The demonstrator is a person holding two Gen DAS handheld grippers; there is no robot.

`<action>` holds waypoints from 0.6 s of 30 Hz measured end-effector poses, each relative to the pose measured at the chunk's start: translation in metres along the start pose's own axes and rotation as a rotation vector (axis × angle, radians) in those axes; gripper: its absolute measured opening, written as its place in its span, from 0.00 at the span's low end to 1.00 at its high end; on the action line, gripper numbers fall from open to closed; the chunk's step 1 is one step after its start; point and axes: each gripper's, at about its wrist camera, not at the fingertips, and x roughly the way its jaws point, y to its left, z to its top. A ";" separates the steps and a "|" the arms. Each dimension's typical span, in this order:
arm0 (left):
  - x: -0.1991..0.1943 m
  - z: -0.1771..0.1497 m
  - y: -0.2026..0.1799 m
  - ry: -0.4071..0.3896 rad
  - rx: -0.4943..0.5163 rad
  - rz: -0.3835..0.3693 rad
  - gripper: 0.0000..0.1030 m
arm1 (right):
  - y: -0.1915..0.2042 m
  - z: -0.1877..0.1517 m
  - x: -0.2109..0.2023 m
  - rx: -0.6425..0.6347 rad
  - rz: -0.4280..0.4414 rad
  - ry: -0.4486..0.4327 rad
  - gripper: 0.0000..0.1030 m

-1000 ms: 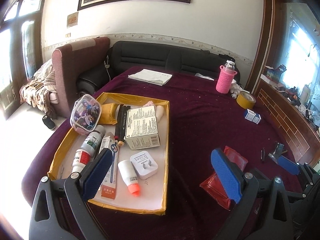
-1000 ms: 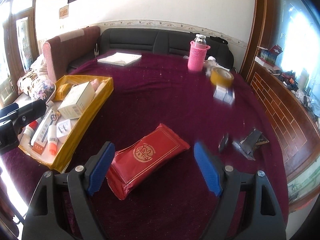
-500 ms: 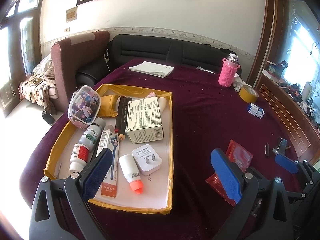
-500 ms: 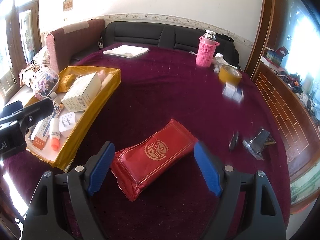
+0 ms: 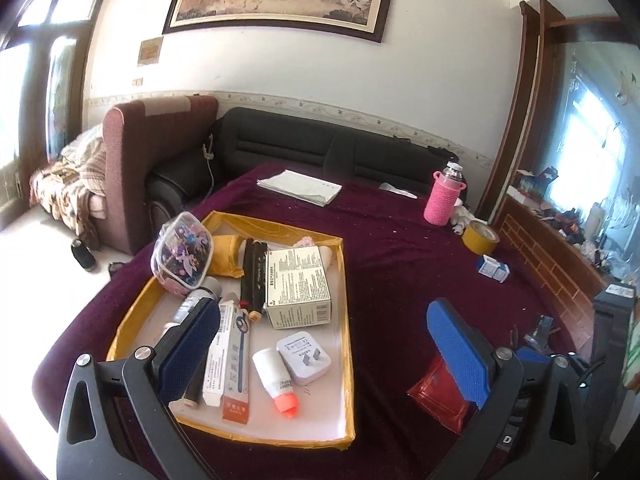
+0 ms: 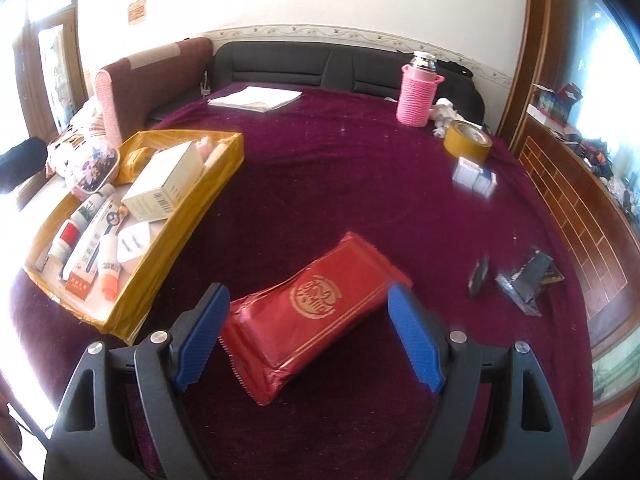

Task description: Organize objects

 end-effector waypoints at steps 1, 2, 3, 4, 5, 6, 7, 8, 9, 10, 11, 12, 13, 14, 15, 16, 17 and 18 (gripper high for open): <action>0.002 0.000 0.007 0.007 -0.027 -0.012 0.99 | 0.005 0.000 0.001 -0.008 0.005 0.003 0.79; 0.003 -0.001 0.011 0.017 -0.040 0.013 0.99 | 0.009 0.000 0.001 -0.017 0.009 0.003 0.79; 0.005 -0.002 0.014 0.020 -0.034 0.049 0.99 | 0.013 -0.001 0.000 -0.028 0.010 0.001 0.79; 0.005 -0.003 0.015 0.014 -0.024 0.084 0.99 | 0.019 -0.001 -0.001 -0.041 0.008 -0.003 0.79; 0.005 -0.004 0.017 0.011 -0.018 0.125 0.99 | 0.024 0.000 -0.002 -0.058 0.003 -0.009 0.79; 0.005 -0.005 0.019 0.010 -0.020 0.145 0.99 | 0.031 0.000 -0.003 -0.077 -0.002 -0.015 0.79; 0.005 -0.007 0.022 0.014 -0.028 0.158 0.99 | 0.038 0.001 -0.004 -0.094 -0.005 -0.019 0.79; 0.004 -0.009 0.025 0.018 -0.037 0.175 0.99 | 0.043 0.002 -0.004 -0.108 -0.005 -0.022 0.79; 0.004 -0.011 0.028 0.019 -0.048 0.200 0.99 | 0.049 0.003 -0.003 -0.120 -0.003 -0.022 0.79; 0.004 -0.014 0.032 0.014 -0.056 0.224 0.99 | 0.055 0.005 -0.003 -0.130 0.001 -0.020 0.79; 0.003 -0.016 0.036 0.011 -0.064 0.237 0.99 | 0.060 0.006 -0.002 -0.139 0.004 -0.019 0.79; 0.004 -0.017 0.039 0.019 -0.072 0.252 0.99 | 0.066 0.007 -0.001 -0.148 0.005 -0.018 0.79; 0.005 -0.019 0.042 0.025 -0.077 0.259 0.99 | 0.072 0.008 -0.001 -0.158 0.005 -0.018 0.79; 0.005 -0.020 0.045 0.030 -0.085 0.271 0.99 | 0.078 0.009 -0.001 -0.168 0.006 -0.019 0.79; 0.006 -0.021 0.048 0.037 -0.092 0.288 0.99 | 0.084 0.010 -0.001 -0.180 0.008 -0.021 0.79; 0.007 -0.023 0.051 0.044 -0.096 0.298 0.99 | 0.090 0.011 -0.001 -0.192 0.009 -0.022 0.79; 0.008 -0.024 0.053 0.052 -0.100 0.300 0.99 | 0.095 0.012 -0.001 -0.202 0.010 -0.025 0.79; 0.009 -0.025 0.054 0.061 -0.102 0.307 0.99 | 0.100 0.013 -0.001 -0.211 0.009 -0.030 0.79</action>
